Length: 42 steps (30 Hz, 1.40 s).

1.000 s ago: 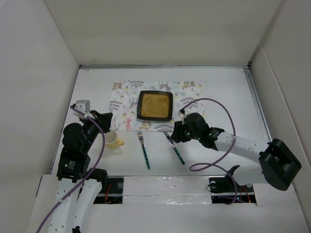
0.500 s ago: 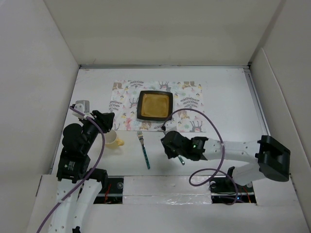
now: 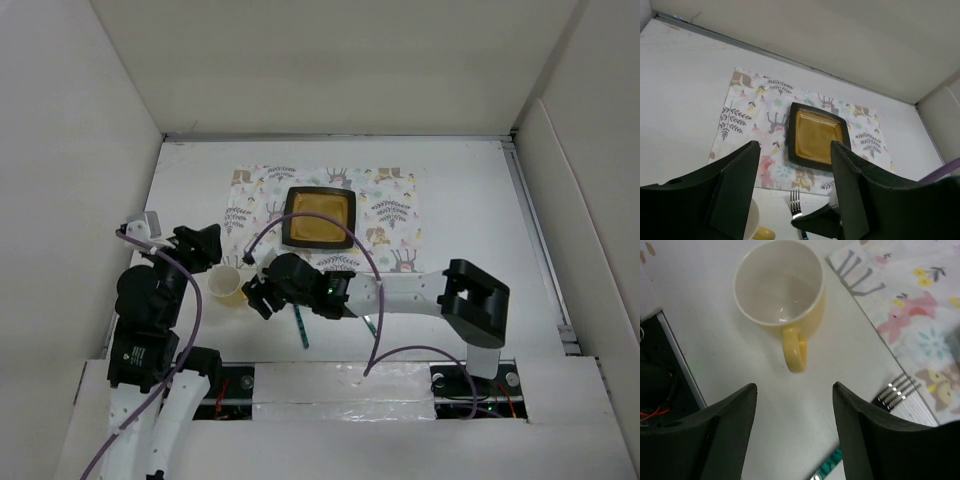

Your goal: Set the dinner table for one person

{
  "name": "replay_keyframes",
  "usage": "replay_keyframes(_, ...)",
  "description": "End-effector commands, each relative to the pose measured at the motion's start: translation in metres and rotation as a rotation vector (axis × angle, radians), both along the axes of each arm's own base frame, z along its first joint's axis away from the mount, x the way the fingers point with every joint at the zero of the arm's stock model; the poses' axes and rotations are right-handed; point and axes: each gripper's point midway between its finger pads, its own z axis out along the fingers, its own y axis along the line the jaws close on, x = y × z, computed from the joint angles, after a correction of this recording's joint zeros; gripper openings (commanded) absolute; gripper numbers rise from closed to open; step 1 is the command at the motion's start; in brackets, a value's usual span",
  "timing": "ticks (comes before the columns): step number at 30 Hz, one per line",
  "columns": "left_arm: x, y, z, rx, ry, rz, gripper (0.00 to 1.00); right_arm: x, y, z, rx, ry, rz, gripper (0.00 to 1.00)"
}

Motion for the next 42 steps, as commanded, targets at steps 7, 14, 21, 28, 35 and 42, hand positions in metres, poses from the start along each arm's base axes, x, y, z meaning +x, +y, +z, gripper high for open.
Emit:
replay_keyframes(7, -0.025, 0.040, 0.063, -0.076, -0.226, 0.206, 0.55, -0.004, 0.064, 0.010, 0.089, -0.082, 0.184, 0.68)
replay_keyframes(14, -0.028, 0.050, 0.057, -0.092, -0.240, 0.262, 0.53, 0.008, 0.075, 0.003, 0.130, -0.078, 0.117, 0.30)
replay_keyframes(21, -0.027, 0.047, 0.048, -0.084, -0.217, 0.246, 0.53, 0.025, 0.064, 0.049, 0.237, -0.092, -0.036, 0.00)
replay_keyframes(28, -0.018, 0.029, 0.038, -0.054, -0.189, 0.154, 0.58, 0.090, -0.033, 0.158, 0.448, -0.170, -0.336, 0.00)
replay_keyframes(35, -0.014, 0.007, 0.037, -0.026, -0.196, 0.028, 0.66, 0.196, -0.193, 0.149, 0.434, -0.226, -0.711, 0.00)
replay_keyframes(42, -0.011, 0.004, 0.034, -0.020, -0.186, 0.013, 0.66, 0.276, -0.312, 0.140, 0.386, -0.275, -0.989, 0.00)
